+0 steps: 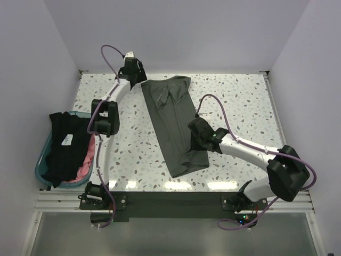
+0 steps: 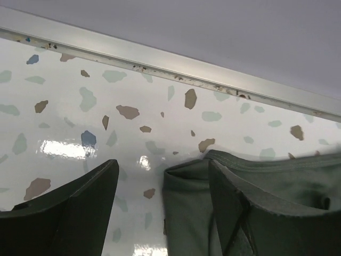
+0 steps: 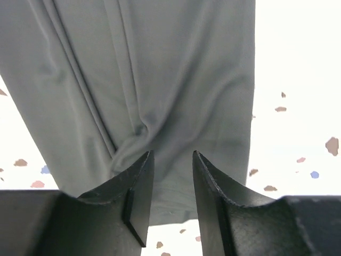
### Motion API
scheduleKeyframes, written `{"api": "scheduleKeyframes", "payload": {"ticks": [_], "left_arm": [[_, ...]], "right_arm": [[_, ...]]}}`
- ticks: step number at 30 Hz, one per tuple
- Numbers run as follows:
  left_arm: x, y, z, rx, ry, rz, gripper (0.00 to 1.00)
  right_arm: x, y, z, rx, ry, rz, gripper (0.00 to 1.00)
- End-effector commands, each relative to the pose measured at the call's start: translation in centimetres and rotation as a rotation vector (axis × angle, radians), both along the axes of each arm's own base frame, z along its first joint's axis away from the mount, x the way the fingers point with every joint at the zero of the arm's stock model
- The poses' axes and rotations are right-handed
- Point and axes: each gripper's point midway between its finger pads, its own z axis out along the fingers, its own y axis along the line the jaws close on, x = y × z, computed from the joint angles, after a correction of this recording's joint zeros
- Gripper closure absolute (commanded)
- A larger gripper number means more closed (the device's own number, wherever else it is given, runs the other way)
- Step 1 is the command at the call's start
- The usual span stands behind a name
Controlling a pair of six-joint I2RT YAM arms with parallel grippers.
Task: Fold and stack the t-shirts
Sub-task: Fold the tshirt
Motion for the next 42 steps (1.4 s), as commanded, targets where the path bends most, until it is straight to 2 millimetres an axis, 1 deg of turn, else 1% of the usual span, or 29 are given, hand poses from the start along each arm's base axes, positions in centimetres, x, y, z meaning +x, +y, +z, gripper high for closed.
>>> {"api": "scheduleKeyframes", "payload": {"ticks": [1, 2, 3, 4, 6, 7, 8, 9, 10, 11, 12, 13, 14, 15, 16, 17, 18, 19, 21, 22, 24, 25, 27, 29, 30, 31, 33, 38, 42], "left_arm": [[0.2, -1.7, 15.7, -0.069, -0.291, -0.047, 0.27], [-0.5, -1.4, 15.4, -0.068, -0.272, -0.031, 0.27], [-1.1, -1.1, 15.7, -0.074, -0.266, -0.015, 0.27], [-2.3, -0.8, 16.2, -0.095, -0.254, 0.011, 0.28], [-3.8, -0.9, 16.1, -0.12, -0.237, 0.031, 0.3], [-5.3, -0.8, 15.4, -0.134, -0.21, 0.05, 0.3], [-6.0, -0.9, 15.2, -0.144, -0.2, 0.054, 0.3], [-6.6, -1.3, 14.9, -0.152, -0.192, 0.047, 0.31], [-8.1, -2.0, 13.8, -0.161, -0.158, 0.04, 0.32], [-8.9, -2.5, 13.3, -0.168, -0.142, 0.036, 0.32], [-9.9, -3.7, 13.9, -0.18, -0.15, 0.013, 0.33], [-11.3, -4.3, 11.9, -0.177, -0.107, 0.004, 0.33], [-12.0, -4.9, 11.5, -0.181, -0.1, -0.003, 0.34], [-13.1, -6.3, 12.2, -0.193, -0.11, -0.029, 0.34], [-14.5, -6.7, 10.4, -0.189, -0.076, -0.033, 0.34], [-15.3, -7.2, 10.0, -0.19, -0.067, -0.039, 0.34], [-16.4, -8.5, 10.5, -0.205, -0.071, -0.057, 0.35], [-17.8, -8.9, 8.7, -0.198, -0.036, -0.069, 0.35], [-19.5, -10.3, 8.4, -0.208, -0.027, -0.091, 0.36], [-20.5, -10.4, 7.0, -0.199, 0.0, -0.097, 0.37], [-21.9, -11.2, 6.5, -0.196, 0.017, -0.11, 0.38], [-22.6, -11.1, 5.5, -0.186, 0.036, -0.11, 0.39], [-23.5, -11.4, 5.2, -0.181, 0.043, -0.122, 0.39], [-24.2, -11.2, 4.2, -0.163, 0.067, -0.123, 0.4], [-24.7, -11.0, 3.4, -0.154, 0.087, -0.122, 0.41], [-24.9, -11.0, 3.2, -0.153, 0.092, -0.123, 0.41], [-25.2, -10.8, 2.7, -0.142, 0.107, -0.123, 0.42], [-25.7, -10.4, 1.7, -0.117, 0.132, -0.127, 0.42], [-26.1, -10.4, 0.0, -0.097, 0.178, -0.137, 0.43]], "right_arm": [[-1.6, -1.6, -0.4, -0.029, 0.006, -0.01, 0.63], [-2.3, -2.1, -1.2, -0.038, 0.024, -0.012, 0.64], [-2.6, -2.1, -1.2, -0.026, 0.023, -0.011, 0.65], [-3.2, -2.6, -1.9, -0.033, 0.036, -0.017, 0.66], [-3.5, -2.5, -2.2, -0.023, 0.04, -0.014, 0.65], [-3.7, -2.6, -2.3, -0.025, 0.043, -0.014, 0.66], [-3.9, -2.4, -2.4, -0.026, 0.044, -0.006, 0.66], [-3.9, -2.4, -2.5, -0.03, 0.046, -0.004, 0.66], [-4.1, -2.5, -2.7, -0.038, 0.048, -0.005, 0.65], [-4.2, -2.4, -2.9, -0.04, 0.051, 0.001, 0.65], [-4.3, -2.3, -3.0, -0.04, 0.054, 0.001, 0.64], [-4.5, -2.6, -3.4, -0.05, 0.058, -0.006, 0.64], [-4.7, -2.4, -3.5, -0.048, 0.058, -0.003, 0.64], [-4.8, -2.5, -3.7, -0.052, 0.058, -0.006, 0.64], [-5.0, -2.7, -4.0, -0.056, 0.062, -0.012, 0.64], [-5.1, -2.8, -4.2, -0.057, 0.064, -0.014, 0.64], [-5.1, -2.8, -4.3, -0.057, 0.063, -0.014, 0.63], [-5.3, -3.0, -4.6, -0.059, 0.068, -0.016, 0.63], [-5.4, -3.0, -5.0, -0.063, 0.074, -0.016, 0.63], [-5.5, -3.0, -5.2, -0.065, 0.078, -0.018, 0.63], [-5.5, -3.0, -5.4, -0.066, 0.078, -0.019, 0.63], [-5.6, -3.1, -5.4, -0.068, 0.077, -0.023, 0.65], [-5.5, -3.4, -5.3, -0.069, 0.067, -0.035, 0.71], [-5.7, -3.7, -5.2, -0.068, 0.066, -0.04, 0.78], [-5.8, -4.0, -4.9, -0.066, 0.054, -0.052, 0.86], [-5.7, -3.9, -4.7, -0.06, 0.049, -0.053, 0.87], [-6.0, -4.4, -4.4, -0.062, 0.047, -0.063, 0.93], [-6.5, -5.5, -2.7, -0.04, 0.017, -0.098, 0.89], [-6.8, -6.0, -2.3, -0.037, 0.012, -0.108, 0.86]]}}
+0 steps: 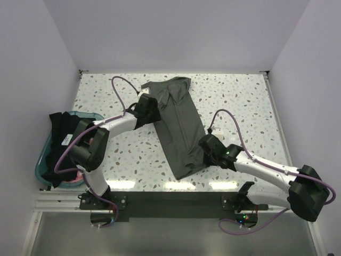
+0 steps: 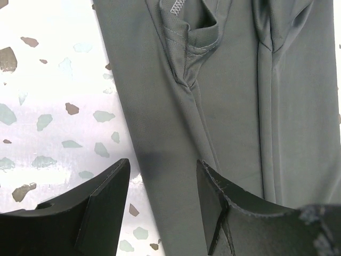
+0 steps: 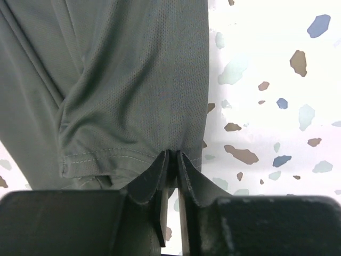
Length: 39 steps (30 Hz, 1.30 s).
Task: Fold and stack the t-shirts
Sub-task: Fold the tshirt
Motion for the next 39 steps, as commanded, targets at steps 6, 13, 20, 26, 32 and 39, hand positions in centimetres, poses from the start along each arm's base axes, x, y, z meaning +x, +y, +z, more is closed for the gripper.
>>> {"api": "scheduleKeyframes", "payload": {"ticks": [6, 13, 20, 26, 32, 39], "left_arm": [[0.1, 0.3, -2.4, 0.054, 0.039, -0.01, 0.43], [0.2, 1.0, -4.6, 0.119, 0.085, 0.008, 0.43], [-0.1, 1.6, -6.0, 0.153, 0.115, 0.023, 0.44], [-0.2, 1.8, -6.6, 0.168, 0.131, 0.027, 0.44], [-0.2, 1.8, -6.0, 0.165, 0.124, 0.024, 0.44], [-0.2, 1.9, -5.4, 0.17, 0.117, 0.022, 0.43]], "right_arm": [[-0.8, -1.4, -1.0, -0.052, 0.025, -0.033, 0.75], [-0.9, -1.3, -1.6, -0.055, 0.039, -0.032, 0.8], [-1.4, -2.6, -1.5, -0.076, 0.033, -0.065, 0.91], [-1.6, -4.2, -0.6, -0.101, 0.006, -0.136, 0.92], [-2.0, -5.8, -0.3, -0.13, 0.003, -0.19, 0.89], [-2.5, -6.6, -0.2, -0.105, -0.001, -0.239, 0.85]]}}
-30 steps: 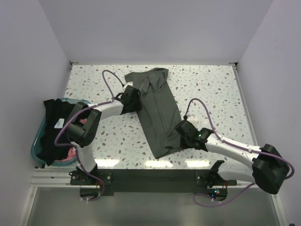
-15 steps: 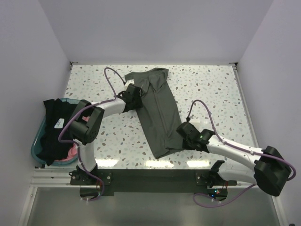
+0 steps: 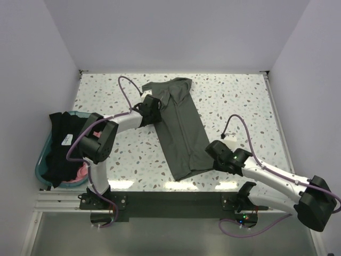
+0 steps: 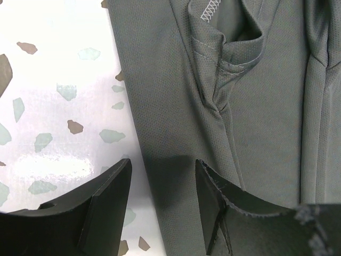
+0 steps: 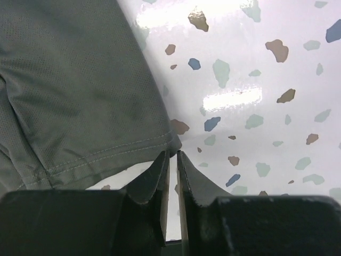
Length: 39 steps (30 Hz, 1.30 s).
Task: Fold and stack the t-shirts
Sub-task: Fold the tshirt
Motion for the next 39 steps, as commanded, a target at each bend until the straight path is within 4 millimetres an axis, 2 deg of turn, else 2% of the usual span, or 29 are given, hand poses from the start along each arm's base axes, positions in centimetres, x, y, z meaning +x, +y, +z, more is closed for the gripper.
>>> {"api": "scheduleKeyframes", "payload": {"ticks": [1, 4, 5, 7, 9, 11, 13, 14, 16, 17, 18, 19, 20, 21, 22, 23, 24, 25, 26, 27, 28, 29, 34, 39], "left_arm": [[-1.6, 1.3, -1.6, 0.071, 0.074, -0.003, 0.43], [-1.6, 1.1, -0.8, 0.054, 0.063, -0.01, 0.43], [-1.6, 0.9, -0.5, 0.045, 0.059, -0.015, 0.43], [-1.5, 0.6, 0.3, 0.027, 0.044, -0.022, 0.41], [-1.1, 0.4, 2.0, 0.009, 0.006, -0.024, 0.4], [-0.3, 0.2, 4.0, -0.004, -0.04, -0.026, 0.39], [0.4, 0.3, 5.0, 0.008, -0.061, -0.021, 0.39], [1.4, -0.1, 6.2, 0.011, -0.09, -0.029, 0.39], [2.1, -0.2, 6.1, 0.042, -0.077, -0.037, 0.39], [3.2, -0.6, 7.3, 0.046, -0.105, -0.045, 0.39], [3.6, -0.7, 7.4, 0.058, -0.106, -0.05, 0.39], [4.0, -1.1, 6.8, 0.07, -0.098, -0.062, 0.39], [5.1, -1.6, 7.8, 0.08, -0.125, -0.074, 0.39], [5.4, -1.3, 7.7, 0.113, -0.111, -0.065, 0.39], [5.7, -1.4, 6.4, 0.139, -0.088, -0.071, 0.39], [6.8, -1.9, 7.5, 0.147, -0.115, -0.08, 0.39], [7.1, -1.5, 7.3, 0.177, -0.108, -0.067, 0.39], [7.5, -1.6, 6.2, 0.201, -0.091, -0.069, 0.39], [8.3, -1.8, 6.9, 0.211, -0.11, -0.078, 0.39], [8.6, -1.6, 6.7, 0.238, -0.107, -0.072, 0.39], [8.9, -1.6, 5.6, 0.262, -0.091, -0.077, 0.39], [9.7, -2.0, 6.3, 0.274, -0.11, -0.09, 0.38], [11.4, -2.4, 5.3, 0.34, -0.12, -0.139, 0.37], [11.4, -3.2, 4.4, 0.315, -0.109, -0.176, 0.37]], "right_arm": [[0.0, -1.2, 0.5, -0.003, -0.034, -0.064, 0.84], [0.0, -1.3, 1.0, 0.011, -0.044, -0.069, 0.73], [0.2, -1.1, 1.5, 0.017, -0.051, -0.062, 0.65], [0.7, -0.4, 2.3, 0.036, -0.072, -0.029, 0.59], [1.5, 0.9, 3.5, 0.054, -0.091, 0.043, 0.56], [2.8, 2.8, 4.3, 0.076, -0.104, 0.104, 0.57], [3.9, 4.5, 4.9, 0.102, -0.12, 0.146, 0.63], [4.3, 5.5, 4.8, 0.1, -0.106, 0.187, 0.64], [5.2, 7.4, 5.3, 0.138, -0.13, 0.228, 0.67], [5.5, 8.2, 5.6, 0.142, -0.14, 0.259, 0.67], [5.6, 8.9, 5.3, 0.141, -0.129, 0.281, 0.67], [6.0, 9.6, 5.4, 0.15, -0.141, 0.293, 0.68], [6.3, 10.3, 5.9, 0.153, -0.153, 0.315, 0.68], [6.4, 11.0, 5.4, 0.145, -0.143, 0.333, 0.68], [6.5, 11.5, 5.5, 0.147, -0.145, 0.345, 0.68], [6.7, 12.0, 5.7, 0.148, -0.151, 0.363, 0.68], [6.8, 12.4, 5.6, 0.15, -0.149, 0.374, 0.68], [6.9, 12.9, 5.4, 0.153, -0.143, 0.384, 0.68], [7.0, 13.3, 5.5, 0.156, -0.147, 0.393, 0.69], [7.0, 13.6, 5.3, 0.154, -0.141, 0.404, 0.69], [7.0, 13.8, 5.2, 0.156, -0.141, 0.409, 0.69], [7.1, 14.1, 5.2, 0.158, -0.141, 0.416, 0.69], [7.0, 14.5, 4.6, 0.152, -0.133, 0.43, 0.69], [6.9, 14.5, 3.9, 0.146, -0.123, 0.427, 0.69]]}}
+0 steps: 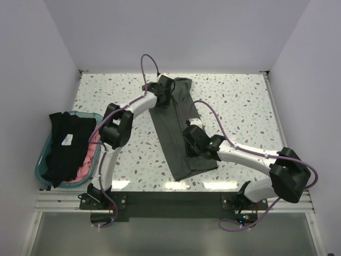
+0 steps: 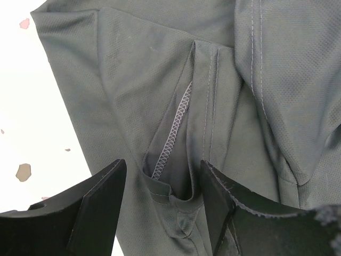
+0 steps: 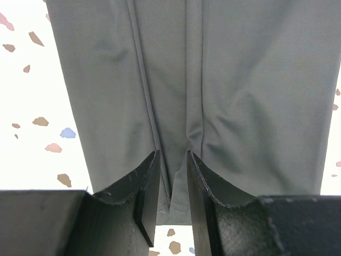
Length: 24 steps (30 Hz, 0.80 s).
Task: Fold and stack the t-shirts
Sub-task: Fold the tshirt
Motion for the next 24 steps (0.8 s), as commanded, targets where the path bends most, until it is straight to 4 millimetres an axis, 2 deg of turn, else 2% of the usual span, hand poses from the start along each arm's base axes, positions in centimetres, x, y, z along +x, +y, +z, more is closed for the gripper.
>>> {"api": "scheduleKeyframes", "payload": {"ticks": [1, 8, 13, 17, 24], "left_arm": [[0.7, -0.9, 1.5, 0.0, -0.038, -0.042, 0.38], [0.8, -2.1, 0.3, -0.043, -0.029, -0.076, 0.43], [0.9, -2.5, -0.2, -0.063, -0.023, -0.083, 0.55], [1.1, -2.9, -0.2, -0.077, -0.028, -0.088, 0.6], [1.1, -3.1, 0.6, -0.092, -0.042, -0.091, 0.84]], "right_arm": [[0.9, 1.5, 1.2, 0.042, -0.043, 0.016, 0.7], [0.9, 1.1, 0.0, 0.008, -0.031, 0.011, 0.7], [0.7, 1.1, -0.7, -0.009, -0.022, 0.023, 0.7], [0.3, 1.2, -1.3, -0.014, -0.001, 0.049, 0.7], [-1.0, 1.2, -2.2, -0.01, 0.03, 0.098, 0.65]]}}
